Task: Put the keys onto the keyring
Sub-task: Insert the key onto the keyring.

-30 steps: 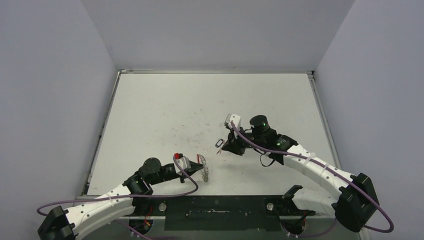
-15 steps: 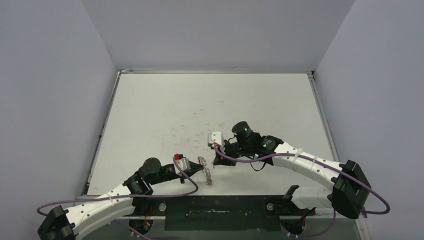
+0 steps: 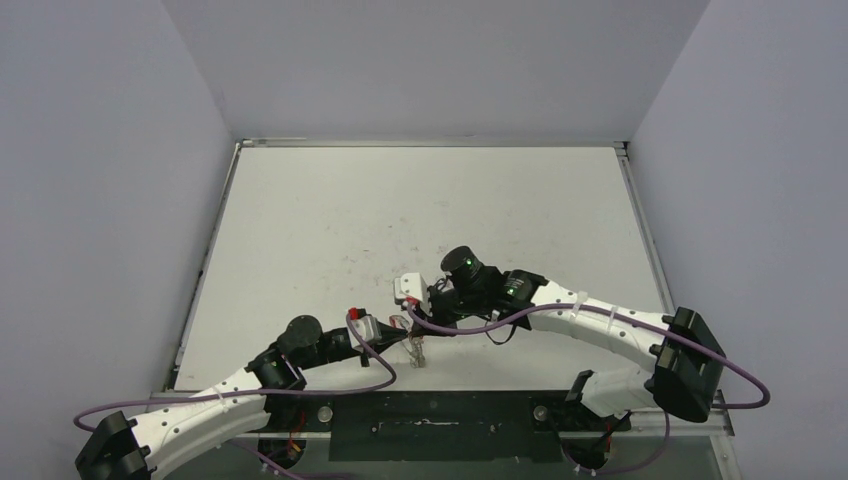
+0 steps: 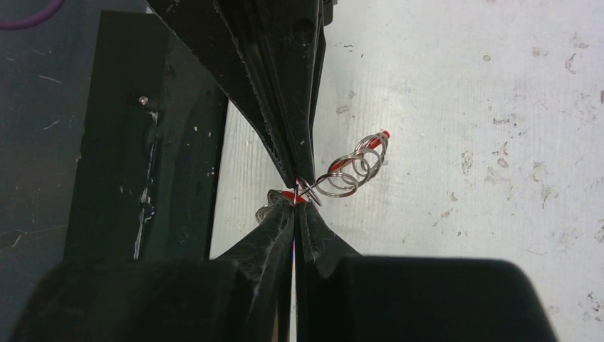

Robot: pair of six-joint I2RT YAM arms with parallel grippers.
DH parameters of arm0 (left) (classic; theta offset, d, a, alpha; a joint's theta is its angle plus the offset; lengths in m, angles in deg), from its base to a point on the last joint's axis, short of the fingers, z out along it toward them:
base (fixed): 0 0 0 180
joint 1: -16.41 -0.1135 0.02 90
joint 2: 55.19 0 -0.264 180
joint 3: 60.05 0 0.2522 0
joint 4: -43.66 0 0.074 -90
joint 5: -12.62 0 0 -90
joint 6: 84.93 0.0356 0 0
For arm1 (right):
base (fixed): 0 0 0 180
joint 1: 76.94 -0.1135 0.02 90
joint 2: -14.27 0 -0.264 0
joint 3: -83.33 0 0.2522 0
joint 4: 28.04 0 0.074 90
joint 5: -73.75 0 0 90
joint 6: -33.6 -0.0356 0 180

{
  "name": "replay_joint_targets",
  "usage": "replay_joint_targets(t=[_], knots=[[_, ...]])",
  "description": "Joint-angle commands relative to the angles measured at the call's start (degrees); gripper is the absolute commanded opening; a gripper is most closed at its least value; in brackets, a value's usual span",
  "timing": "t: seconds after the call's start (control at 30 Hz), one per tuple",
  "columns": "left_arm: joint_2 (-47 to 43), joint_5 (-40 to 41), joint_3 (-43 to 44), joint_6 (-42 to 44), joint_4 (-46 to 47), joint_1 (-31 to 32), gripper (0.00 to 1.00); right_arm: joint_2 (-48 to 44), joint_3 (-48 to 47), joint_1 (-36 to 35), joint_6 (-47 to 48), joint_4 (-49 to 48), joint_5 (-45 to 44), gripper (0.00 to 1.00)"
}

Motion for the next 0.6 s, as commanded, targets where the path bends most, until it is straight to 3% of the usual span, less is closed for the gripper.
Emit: replay_joint_targets(t=[0.0,0.2,0.57], knots=[[-0.3,-1.2,3.1,0.2,2.6,0.3,0.00,1.0,-2.9,-1.4,1.4,-0.3,-2.0,0.00],[-0.3,-1.2,3.0,0.2,2.9,0.3,0.00,0.3,-2.8,-1.4,0.0,-1.1,-5.8,0.00],[-0.1,-1.2,3.0,0.1,3.1,0.3,0.00,-1.7,-3.1,-1.4,0.1,-1.5,-3.5,0.00]])
